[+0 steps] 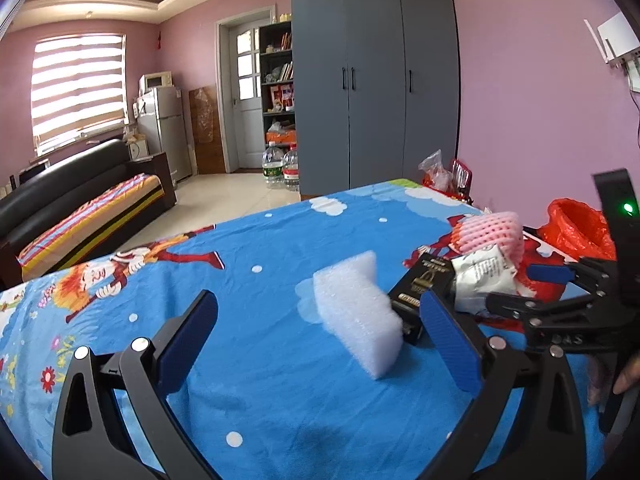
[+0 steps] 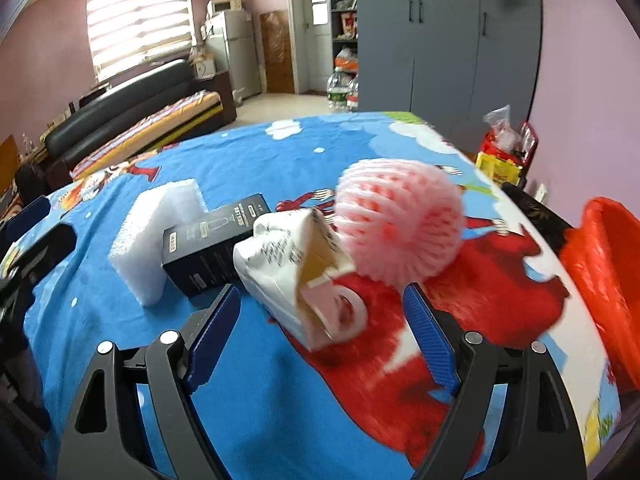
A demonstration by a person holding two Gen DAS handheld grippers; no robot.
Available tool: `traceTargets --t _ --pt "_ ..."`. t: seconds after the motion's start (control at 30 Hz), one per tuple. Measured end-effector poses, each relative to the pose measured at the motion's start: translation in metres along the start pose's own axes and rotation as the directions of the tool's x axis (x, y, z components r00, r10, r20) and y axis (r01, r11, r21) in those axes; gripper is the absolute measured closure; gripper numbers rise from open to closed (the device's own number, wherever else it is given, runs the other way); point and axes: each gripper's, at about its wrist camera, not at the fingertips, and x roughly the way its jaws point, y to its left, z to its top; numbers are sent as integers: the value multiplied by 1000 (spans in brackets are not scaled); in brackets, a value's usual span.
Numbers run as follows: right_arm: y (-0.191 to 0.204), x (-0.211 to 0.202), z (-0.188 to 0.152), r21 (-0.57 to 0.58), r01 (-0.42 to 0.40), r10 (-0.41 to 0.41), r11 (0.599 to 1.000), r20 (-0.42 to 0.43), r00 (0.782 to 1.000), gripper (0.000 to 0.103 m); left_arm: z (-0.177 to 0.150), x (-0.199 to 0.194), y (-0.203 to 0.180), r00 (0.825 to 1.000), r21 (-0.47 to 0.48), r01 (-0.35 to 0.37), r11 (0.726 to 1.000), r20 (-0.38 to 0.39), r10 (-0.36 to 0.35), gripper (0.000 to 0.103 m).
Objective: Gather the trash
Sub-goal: 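Return both tools over the bed toward the second foam block and packet, then grasp the second foam block with the left tool while the right tool grasps the paper packet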
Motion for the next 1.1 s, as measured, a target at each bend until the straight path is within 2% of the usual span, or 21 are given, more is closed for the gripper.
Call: traceTargets --t 0.07,0.13,0.2,0.23,0.43,0.57,0.63,0.73,0.87,0.93,1.1 --pt "1 7 5 5 -1 1 1000 -11 1000 24 -3 5 1 1000 -5 -5 1000 -13 5 5" --pt "1 14 9 4 -18 18 1000 -26 1000 33 -2 9 1 1000 -11 -2 1000 -24 2 5" --pt "2 16 10 -5 -35 35 999 -25 999 53 -2 12 -1 1000 -9 3 1000 -27 -3 5" --pt "2 15 10 -10 -37 37 999 -21 999 55 -2 16 -3 999 -4 5 1000 -36 -5 5" --pt "-14 -11 -1 26 -52 51 998 32 998 56 4 33 -24 997 30 20 999 -79 -18 5" --pt "-26 -27 -7 47 -62 59 997 54 997 56 6 54 -27 989 -3 30 1000 -146 -30 21" --pt "-30 -35 -11 52 -65 62 996 66 996 56 7 65 -25 983 -24 15 1000 -183 -19 26" --pt "-32 -42 -14 58 -72 68 996 74 995 56 6 76 -21 975 -45 -6 999 -220 -4 40" --pt "-32 -49 -21 65 -78 73 995 76 994 56 3 71 -23 975 -25 24 999 -219 -28 60" --pt "-31 -53 -25 67 -81 76 994 79 994 56 0 63 -24 978 -9 19 1000 -209 -21 61" --pt "-24 -66 -31 52 -84 79 995 89 993 56 -7 36 -15 986 -37 2 999 -166 -8 62"
